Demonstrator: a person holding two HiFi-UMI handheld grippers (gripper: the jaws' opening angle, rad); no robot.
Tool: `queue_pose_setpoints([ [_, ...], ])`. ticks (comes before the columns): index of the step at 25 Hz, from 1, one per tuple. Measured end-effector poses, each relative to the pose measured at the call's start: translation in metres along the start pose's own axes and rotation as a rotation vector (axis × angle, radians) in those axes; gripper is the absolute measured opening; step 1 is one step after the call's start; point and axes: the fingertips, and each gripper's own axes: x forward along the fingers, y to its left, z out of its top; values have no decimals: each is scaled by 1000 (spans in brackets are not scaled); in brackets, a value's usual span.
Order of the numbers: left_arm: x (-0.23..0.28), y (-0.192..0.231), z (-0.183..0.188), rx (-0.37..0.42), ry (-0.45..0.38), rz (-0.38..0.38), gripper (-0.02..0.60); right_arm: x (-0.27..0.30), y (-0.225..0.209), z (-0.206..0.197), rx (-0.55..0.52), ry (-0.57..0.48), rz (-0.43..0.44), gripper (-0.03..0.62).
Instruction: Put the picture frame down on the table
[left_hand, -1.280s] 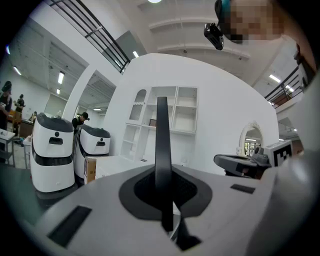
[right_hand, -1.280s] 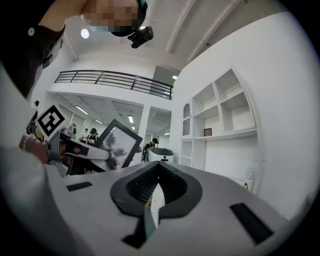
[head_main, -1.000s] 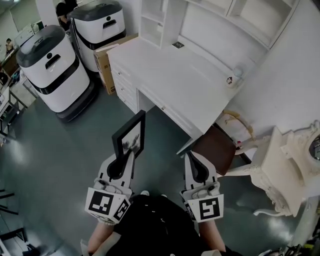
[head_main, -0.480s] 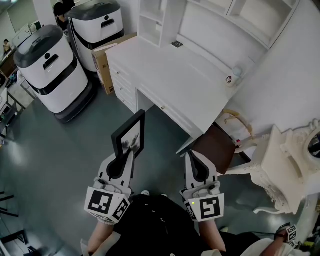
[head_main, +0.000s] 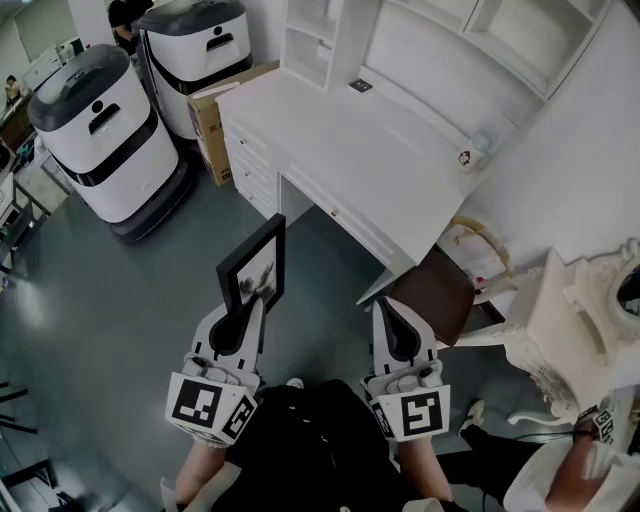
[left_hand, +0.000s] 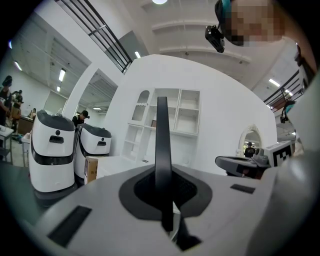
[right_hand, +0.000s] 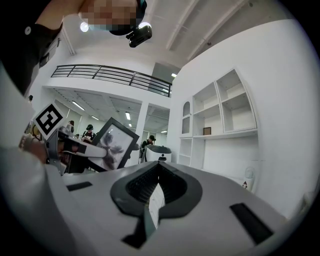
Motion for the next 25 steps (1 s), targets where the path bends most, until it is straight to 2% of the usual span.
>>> queue_pose_setpoints([
  [13, -6, 28, 2, -3, -7, 68, 12, 26, 6, -2, -4, -2, 37, 2],
  [25, 44, 60, 8, -19, -18, 129, 12, 94, -16, -7, -12, -13, 101, 2],
])
